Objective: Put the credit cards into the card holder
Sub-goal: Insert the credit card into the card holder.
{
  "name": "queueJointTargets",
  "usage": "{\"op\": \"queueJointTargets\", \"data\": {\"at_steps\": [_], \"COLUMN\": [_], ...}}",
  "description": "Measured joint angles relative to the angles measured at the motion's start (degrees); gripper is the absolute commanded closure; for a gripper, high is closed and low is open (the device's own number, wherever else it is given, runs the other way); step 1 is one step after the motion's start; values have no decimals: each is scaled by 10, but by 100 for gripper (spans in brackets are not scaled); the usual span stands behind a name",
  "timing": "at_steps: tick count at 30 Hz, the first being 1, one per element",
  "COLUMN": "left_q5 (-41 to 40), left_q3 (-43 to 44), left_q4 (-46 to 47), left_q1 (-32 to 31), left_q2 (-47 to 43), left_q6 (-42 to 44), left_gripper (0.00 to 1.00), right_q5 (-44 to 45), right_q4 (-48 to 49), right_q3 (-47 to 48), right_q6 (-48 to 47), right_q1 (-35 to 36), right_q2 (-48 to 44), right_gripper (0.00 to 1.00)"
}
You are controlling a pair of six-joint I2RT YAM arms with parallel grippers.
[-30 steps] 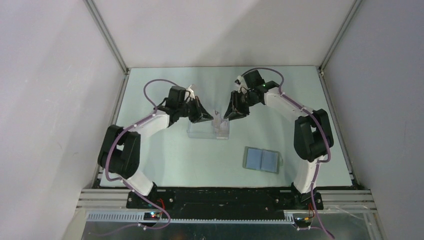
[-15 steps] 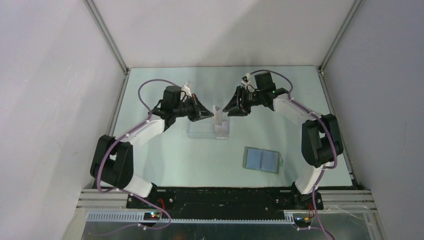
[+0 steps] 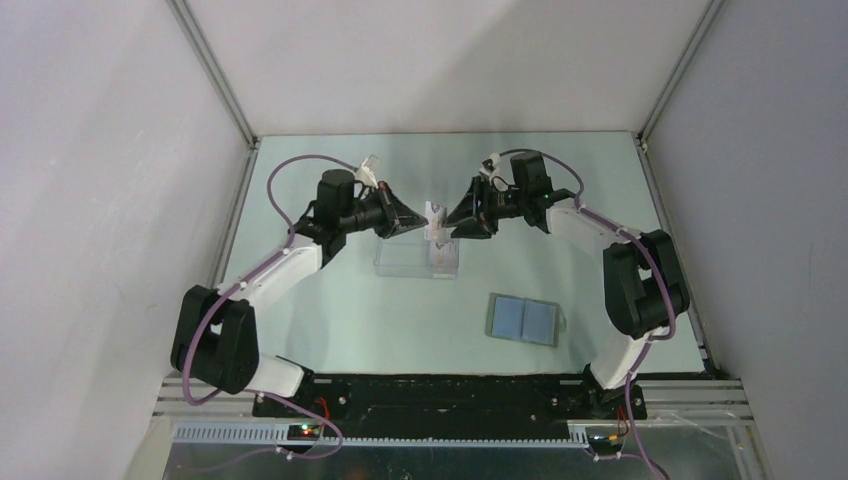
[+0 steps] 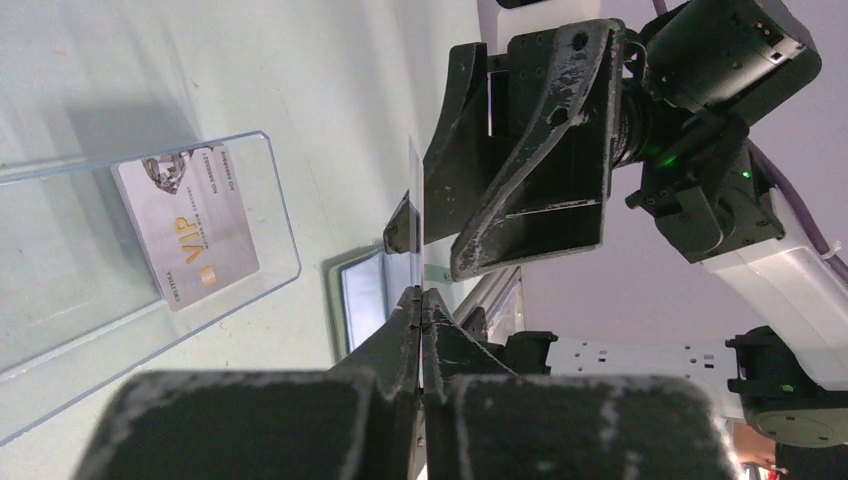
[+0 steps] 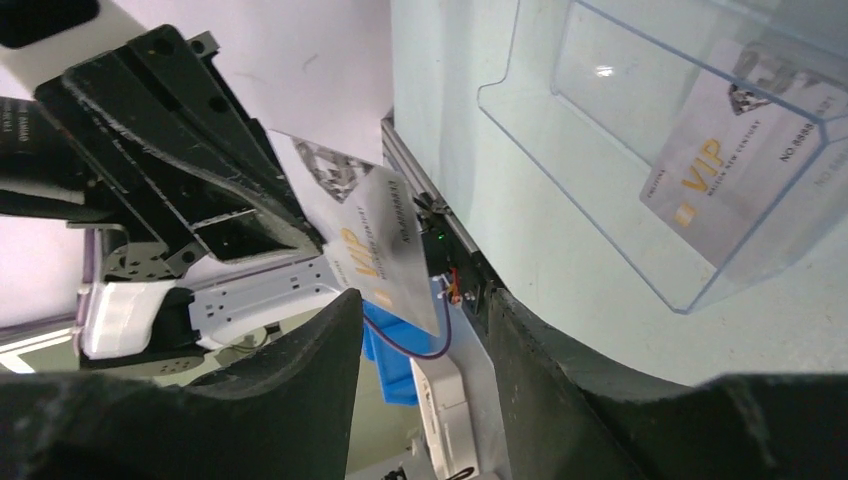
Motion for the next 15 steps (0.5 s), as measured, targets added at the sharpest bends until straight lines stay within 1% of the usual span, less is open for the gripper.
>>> {"op": "queueJointTargets", "data": {"at_steps": [4,9,15], "left_q5": [0,0,-2], "left_q3": [-4,-4,-11], "left_q4": [0,6,14], "left_q1": [0,3,9], "left_q2": [-1,-3,-6], "left_q6": [-4,-4,-4], "left_gripper": [100,100,100], "right_q5": [-15,-24,-29], "right_q4": [74,134,180], "right_q3": [-26,-35,-45], "right_q6": [47,85,114], "right_q1": [4,7,3], "right_q2": [-6,-18,-37], "right_gripper": [50,58,59]}}
